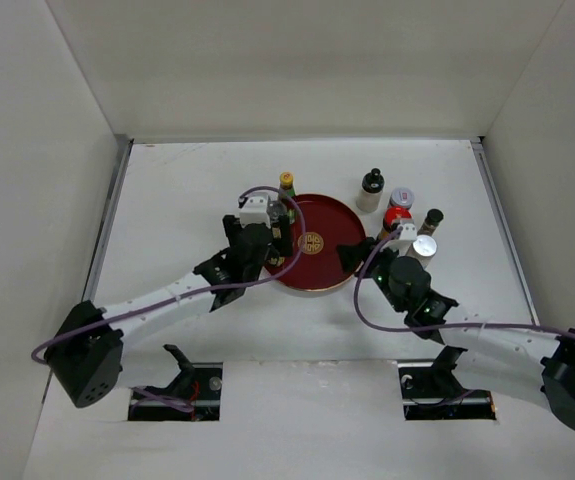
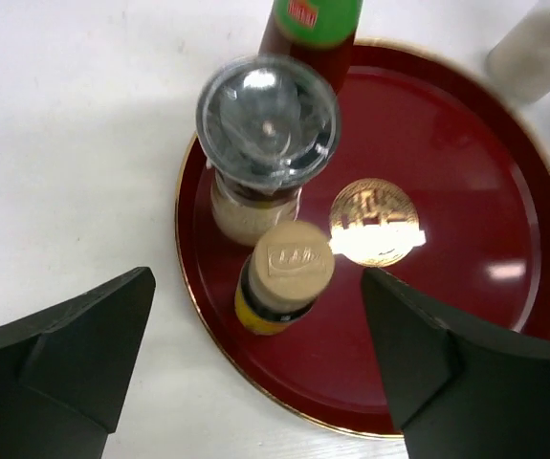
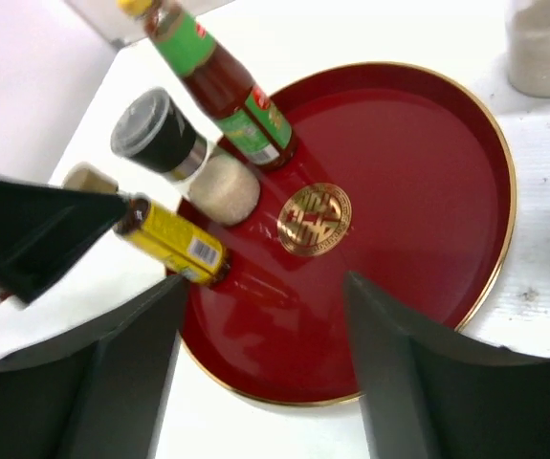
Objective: Organize the condiment bottles
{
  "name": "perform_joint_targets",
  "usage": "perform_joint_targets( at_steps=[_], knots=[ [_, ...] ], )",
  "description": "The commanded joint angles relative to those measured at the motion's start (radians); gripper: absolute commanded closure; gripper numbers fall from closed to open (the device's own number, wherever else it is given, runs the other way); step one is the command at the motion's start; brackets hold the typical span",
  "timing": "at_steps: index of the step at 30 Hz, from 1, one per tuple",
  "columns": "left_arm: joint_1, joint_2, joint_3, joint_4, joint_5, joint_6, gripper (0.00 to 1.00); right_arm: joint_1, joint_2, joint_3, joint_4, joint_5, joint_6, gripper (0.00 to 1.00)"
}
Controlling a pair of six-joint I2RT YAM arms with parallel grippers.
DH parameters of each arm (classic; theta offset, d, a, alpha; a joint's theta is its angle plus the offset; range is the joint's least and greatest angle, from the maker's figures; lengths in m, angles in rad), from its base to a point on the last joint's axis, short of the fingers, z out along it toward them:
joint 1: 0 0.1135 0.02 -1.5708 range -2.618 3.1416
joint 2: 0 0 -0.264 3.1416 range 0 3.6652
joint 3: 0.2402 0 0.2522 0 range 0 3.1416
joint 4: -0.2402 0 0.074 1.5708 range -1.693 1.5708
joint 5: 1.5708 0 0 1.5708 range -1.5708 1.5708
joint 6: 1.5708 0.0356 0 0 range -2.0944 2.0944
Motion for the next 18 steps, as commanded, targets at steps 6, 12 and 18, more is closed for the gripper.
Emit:
perform_joint_targets(
  at_steps=[6,12,18],
  knots=[
    [0.033,-0.285,-0.183,0.337,-0.019,-0.013,0.03,0.002,-0.026,0.251,-0.251,0.124,-0.093,0.71],
    [0.089,-0.429,-0.387,0.494,-0.157,-0.080,0.01,-0.082,-0.047,0.371,-0.446,0.270,-0.182,0.56],
    [0.181,-0.394,-0.483,0.543,-0.173,-0.185,0.01,-0.246,0.067,0.491,-0.564,0.310,-0.213,0.02]
  ],
)
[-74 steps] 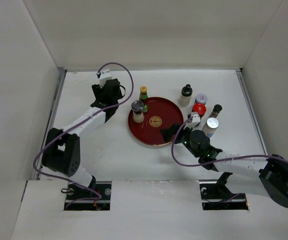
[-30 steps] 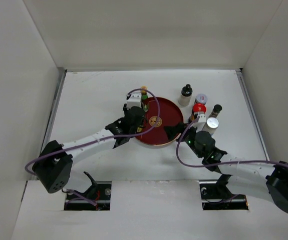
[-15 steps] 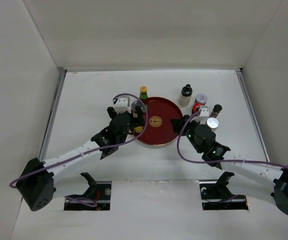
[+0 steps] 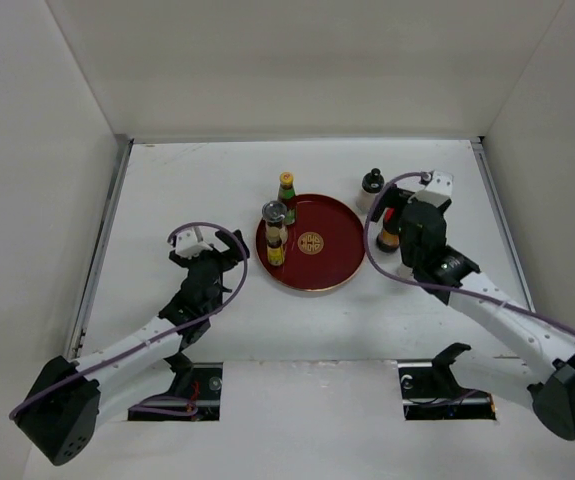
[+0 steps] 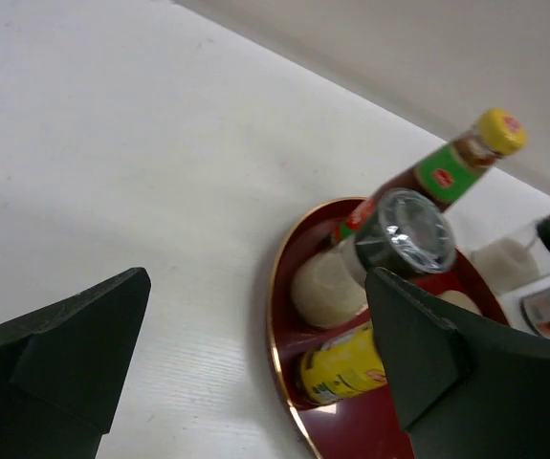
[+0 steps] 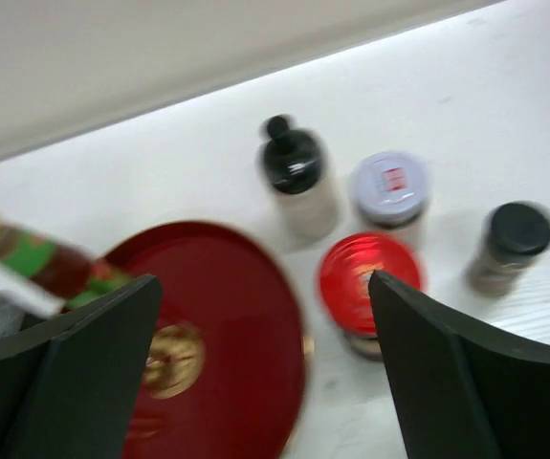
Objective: Organize the condiment bottles
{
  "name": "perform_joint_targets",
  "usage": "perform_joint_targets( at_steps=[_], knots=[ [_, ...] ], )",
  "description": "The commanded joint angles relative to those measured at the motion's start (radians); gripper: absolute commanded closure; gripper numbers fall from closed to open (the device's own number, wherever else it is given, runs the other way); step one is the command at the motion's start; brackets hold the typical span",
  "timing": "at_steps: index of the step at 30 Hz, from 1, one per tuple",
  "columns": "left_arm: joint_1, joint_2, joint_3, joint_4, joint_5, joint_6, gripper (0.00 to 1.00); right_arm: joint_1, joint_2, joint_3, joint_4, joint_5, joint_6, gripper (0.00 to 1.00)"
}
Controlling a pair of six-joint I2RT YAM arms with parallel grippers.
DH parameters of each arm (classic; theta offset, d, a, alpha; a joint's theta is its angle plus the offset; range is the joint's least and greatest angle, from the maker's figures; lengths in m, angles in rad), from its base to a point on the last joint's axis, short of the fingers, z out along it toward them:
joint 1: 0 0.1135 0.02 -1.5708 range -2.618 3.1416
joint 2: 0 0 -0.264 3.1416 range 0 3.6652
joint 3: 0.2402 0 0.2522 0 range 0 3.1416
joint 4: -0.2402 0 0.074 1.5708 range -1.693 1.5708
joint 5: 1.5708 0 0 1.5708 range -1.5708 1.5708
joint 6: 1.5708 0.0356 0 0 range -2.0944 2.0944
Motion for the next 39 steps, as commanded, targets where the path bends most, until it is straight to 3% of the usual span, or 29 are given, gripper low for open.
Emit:
perform_joint_targets(
  at_steps=[1,10,29,32,34,39],
  knots=[
    [0.047,0.021,-0.034,0.117,-0.023,-0.082,0.01,-0.085,0.101,0.109,-0.104,0.036,-0.056,0.00],
    [0.061,0.076,-0.082,0.163,0.010,-0.127,0.01,-0.232,0.306,0.291,-0.296,-0.150,-0.090,0.00],
    [0.113,0.124,-0.077,0.169,0.109,-0.166,0.01,-0.235,0.500,0.292,-0.324,-0.233,-0.075,0.00],
    [0.122,0.133,-0.076,0.167,0.112,-0.168,0.01,-0.235,0.517,0.306,-0.315,-0.230,-0.075,0.12],
    [0.124,0.131,-0.074,0.164,0.122,-0.169,0.01,-0.235,0.511,0.314,-0.306,-0.210,-0.075,0.27],
    [0.130,0.144,-0.071,0.169,0.127,-0.171,0.01,-0.192,0.416,0.312,-0.235,-0.110,-0.099,0.37]
  ],
)
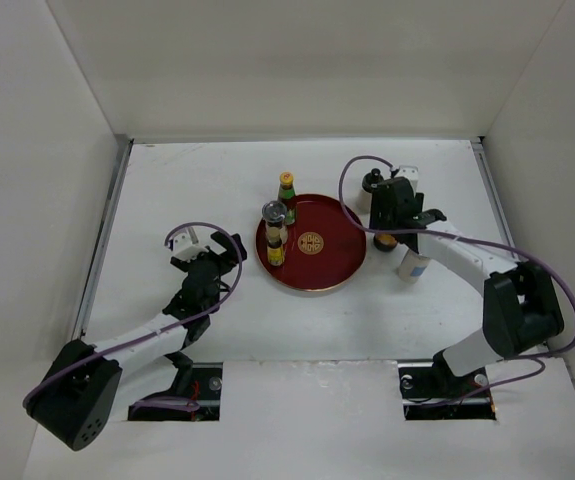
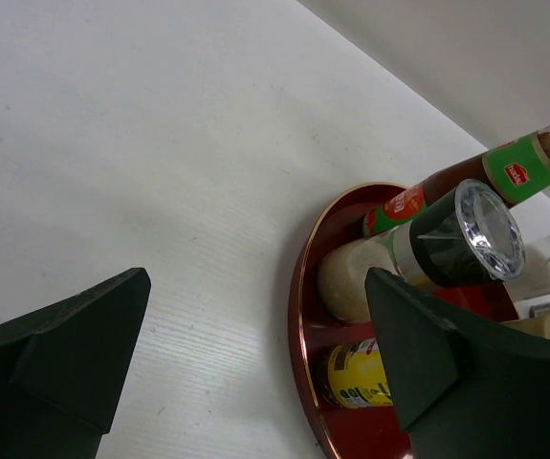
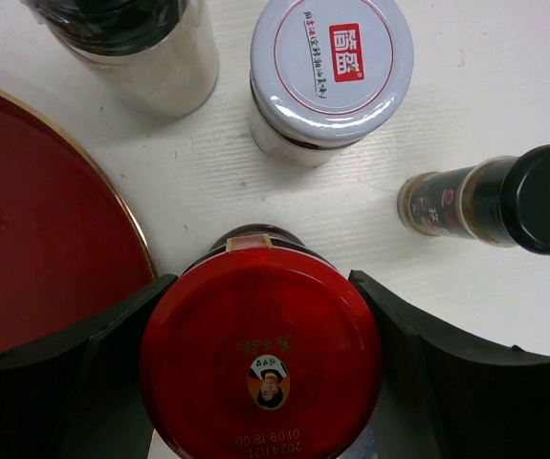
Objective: Organize the condiment bottles
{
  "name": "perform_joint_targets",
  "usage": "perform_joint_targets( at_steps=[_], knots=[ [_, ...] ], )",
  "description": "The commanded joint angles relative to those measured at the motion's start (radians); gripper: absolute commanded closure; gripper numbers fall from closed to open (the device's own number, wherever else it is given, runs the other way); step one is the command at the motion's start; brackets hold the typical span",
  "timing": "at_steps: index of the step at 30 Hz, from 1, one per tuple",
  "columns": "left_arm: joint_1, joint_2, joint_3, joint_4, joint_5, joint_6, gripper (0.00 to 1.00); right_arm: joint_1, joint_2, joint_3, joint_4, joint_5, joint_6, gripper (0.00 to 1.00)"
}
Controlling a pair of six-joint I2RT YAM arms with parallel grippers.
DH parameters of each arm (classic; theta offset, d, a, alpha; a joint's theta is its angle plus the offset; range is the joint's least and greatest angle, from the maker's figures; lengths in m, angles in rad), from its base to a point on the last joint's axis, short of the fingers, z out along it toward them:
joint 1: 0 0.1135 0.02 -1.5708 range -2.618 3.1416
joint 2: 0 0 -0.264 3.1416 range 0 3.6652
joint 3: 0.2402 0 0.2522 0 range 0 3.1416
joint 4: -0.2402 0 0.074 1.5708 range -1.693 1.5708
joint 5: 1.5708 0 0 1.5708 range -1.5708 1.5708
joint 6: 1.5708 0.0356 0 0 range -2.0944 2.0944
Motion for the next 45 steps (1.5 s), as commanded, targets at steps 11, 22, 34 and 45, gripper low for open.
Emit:
perform_joint_targets(
  at_steps=[11,22,34,45],
  knots=[
    [0.017,0.001,0.003,0.048,0.023,-0.013,0.02,0.203,-0.129,0.137,0.260,0.041,-0.059,0.41],
    [0.024,-0.007,0.002,0.041,0.030,-0.013,0.02,0.274,0.210,0.383,0.379,-0.055,-0.096,0.39],
    [0.023,0.024,0.012,0.048,0.049,-0.013,0.02,0.258,0.395,0.465,0.447,-0.055,-0.112,0.34],
    [0.027,0.025,0.014,0.048,0.060,-0.013,0.02,0.263,0.186,0.310,0.389,-0.018,-0.103,0.06]
  ],
)
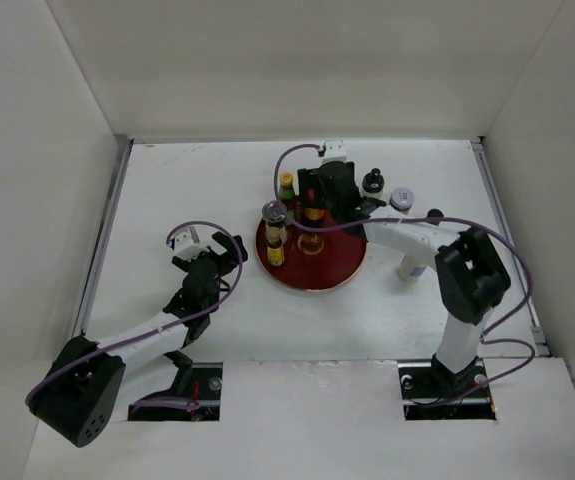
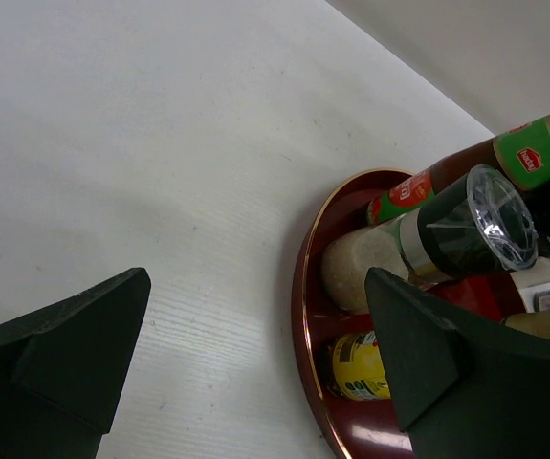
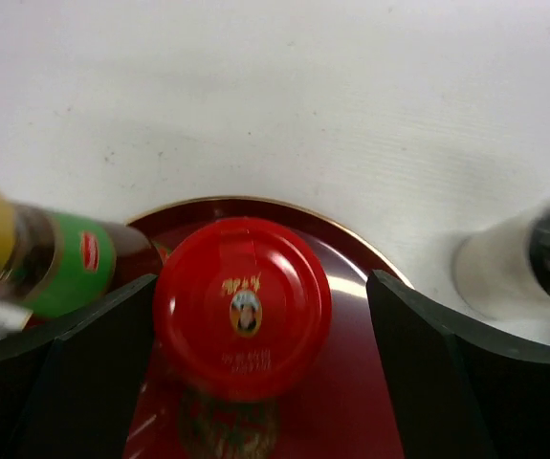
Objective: Organize the condiment bottles
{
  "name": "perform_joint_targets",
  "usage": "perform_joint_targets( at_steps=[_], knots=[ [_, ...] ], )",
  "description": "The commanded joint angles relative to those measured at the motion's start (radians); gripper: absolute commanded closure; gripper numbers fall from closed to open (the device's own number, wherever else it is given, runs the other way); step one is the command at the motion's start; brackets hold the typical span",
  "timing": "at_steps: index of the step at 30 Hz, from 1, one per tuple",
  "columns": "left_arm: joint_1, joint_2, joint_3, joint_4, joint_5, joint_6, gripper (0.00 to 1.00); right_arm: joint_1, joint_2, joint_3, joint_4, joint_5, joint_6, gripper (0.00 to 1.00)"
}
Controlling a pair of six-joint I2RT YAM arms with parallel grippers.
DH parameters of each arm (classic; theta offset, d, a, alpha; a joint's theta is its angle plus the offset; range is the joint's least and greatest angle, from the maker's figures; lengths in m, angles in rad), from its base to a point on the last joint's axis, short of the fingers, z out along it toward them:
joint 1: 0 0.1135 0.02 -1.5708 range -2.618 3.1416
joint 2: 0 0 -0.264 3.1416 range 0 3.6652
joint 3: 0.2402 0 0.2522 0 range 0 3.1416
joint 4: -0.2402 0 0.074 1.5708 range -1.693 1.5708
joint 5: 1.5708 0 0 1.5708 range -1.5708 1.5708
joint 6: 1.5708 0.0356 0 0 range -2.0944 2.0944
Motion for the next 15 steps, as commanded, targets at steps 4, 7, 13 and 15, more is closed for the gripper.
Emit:
perform_joint_targets(
  at_steps=[4,7,13,15],
  knots=[
    [0.007,-0.011,0.009,0.048,0.009,-0.006,0.02,0.001,-0.387,-0.187,-0.001,0.126,0.007,0.05],
    [0.017,-0.006,0.009,0.048,0.016,-0.009,0.02,-0.005,-0.610,-0.354,-0.046,0.308,0.039,0.04],
    [0.009,0.034,0.020,0.052,0.039,-0.028,0.02,-0.073,-0.946,-0.569,-0.296,0.591,0.167,0.00],
    [0.009,0.032,0.020,0.054,0.058,-0.035,0.02,-0.096,-0.957,-0.574,-0.390,0.575,0.219,0.00]
  ],
)
